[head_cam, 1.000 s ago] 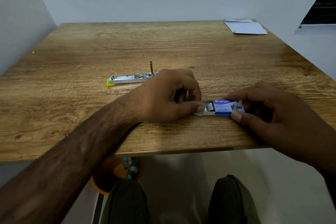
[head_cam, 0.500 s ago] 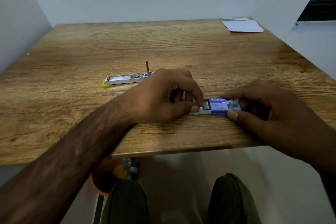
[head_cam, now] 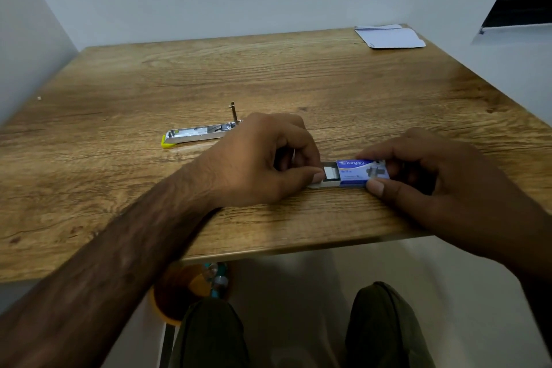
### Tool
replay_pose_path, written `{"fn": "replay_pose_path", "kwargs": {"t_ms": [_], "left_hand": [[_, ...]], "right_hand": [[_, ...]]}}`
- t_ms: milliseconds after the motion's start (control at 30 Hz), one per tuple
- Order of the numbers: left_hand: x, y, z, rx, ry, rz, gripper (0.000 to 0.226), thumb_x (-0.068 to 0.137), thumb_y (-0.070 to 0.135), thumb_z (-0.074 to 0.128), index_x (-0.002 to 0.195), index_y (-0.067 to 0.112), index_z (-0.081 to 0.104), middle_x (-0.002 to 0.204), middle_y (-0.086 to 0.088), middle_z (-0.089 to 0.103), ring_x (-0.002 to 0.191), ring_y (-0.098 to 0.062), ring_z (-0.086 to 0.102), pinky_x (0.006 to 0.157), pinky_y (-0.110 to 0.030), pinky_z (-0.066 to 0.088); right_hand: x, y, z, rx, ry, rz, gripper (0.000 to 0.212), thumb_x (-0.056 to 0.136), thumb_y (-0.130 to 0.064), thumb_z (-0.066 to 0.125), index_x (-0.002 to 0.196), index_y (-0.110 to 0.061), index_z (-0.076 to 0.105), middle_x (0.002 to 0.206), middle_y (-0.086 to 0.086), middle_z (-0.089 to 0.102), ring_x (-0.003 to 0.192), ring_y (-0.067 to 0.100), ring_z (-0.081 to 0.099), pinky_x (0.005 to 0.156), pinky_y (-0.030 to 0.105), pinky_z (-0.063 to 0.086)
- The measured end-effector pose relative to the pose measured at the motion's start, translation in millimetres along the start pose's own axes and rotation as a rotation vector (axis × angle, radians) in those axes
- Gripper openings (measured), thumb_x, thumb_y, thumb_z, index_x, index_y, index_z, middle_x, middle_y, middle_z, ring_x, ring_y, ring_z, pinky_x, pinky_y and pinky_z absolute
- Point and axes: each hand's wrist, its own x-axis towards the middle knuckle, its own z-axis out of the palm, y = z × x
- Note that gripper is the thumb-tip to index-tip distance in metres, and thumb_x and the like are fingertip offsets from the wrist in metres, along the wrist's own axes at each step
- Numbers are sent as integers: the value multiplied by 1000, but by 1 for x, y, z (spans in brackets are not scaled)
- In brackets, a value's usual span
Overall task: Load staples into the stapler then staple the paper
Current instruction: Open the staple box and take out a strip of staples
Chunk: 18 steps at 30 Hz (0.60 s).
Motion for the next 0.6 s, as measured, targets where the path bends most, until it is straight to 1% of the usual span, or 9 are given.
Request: {"fn": "replay_pose_path", "kwargs": {"t_ms": [67,133,233,300,367,400,500,567,600], "left_hand": [[-1,0,0,4,1,-1,6,83,21,81,86,20,75,82,6,65,69,-16,62,59,-30,52],[-1,0,0,-23,9,-18,12,83,21,81,89,22,71,80,6,65,66,-13,60,58,-23,47],[-1,0,0,-28,-8,-4,20,85,18,79,102,23,72,82,5,64,66,-15,58,58,-18,45],[0,1,-1,-5,-27,21,22,86,17,78,107,24,75,85,4,64,71,-17,60,61,-23,48],[1,0,-1,10,-41,36,21,87,17,77,107,23,77,88,3,65,78,-18,62,65,-31,51],[1,0,-1,17,-46,37,20,88,17,77,107,23,78,89,3,66,80,-17,63,66,-33,52],[0,-1,-1,4,-41,30,16,90,17,74,105,21,78,90,4,67,81,-15,63,68,-35,52],[0,-2,-1,-17,-35,20,14,90,18,73,103,20,79,90,2,67,78,-17,62,66,-36,52],[0,-2,-1,-23,-33,16,13,90,19,73,102,20,79,89,2,67,77,-17,62,64,-36,52]], "right_hand": [[0,0,0,3,1,0,36,79,-43,64,115,-39,69,81,-12,59,78,7,56,59,23,40],[0,1,-1,12,-1,0,36,79,-43,64,114,-40,69,81,-12,59,79,8,56,59,19,40],[0,2,-1,10,-4,-4,36,79,-42,65,114,-38,70,81,-12,59,78,8,56,61,15,42],[0,2,0,1,-8,-3,37,79,-42,64,115,-37,71,80,-13,58,78,8,56,62,13,41],[1,2,-1,-8,-11,-2,38,79,-43,64,116,-36,71,80,-14,58,79,7,56,62,12,41],[1,2,-1,-8,-11,-2,39,79,-43,64,116,-36,71,80,-14,58,79,7,56,62,13,40],[0,1,-1,-4,-10,-2,39,79,-43,65,116,-35,71,80,-13,58,78,8,56,60,19,41],[0,0,-1,9,-8,-1,38,78,-42,65,115,-35,72,80,-12,58,76,8,56,60,25,43],[0,0,-1,10,-7,-1,37,78,-42,65,115,-36,71,80,-12,58,76,8,56,61,25,43]]}}
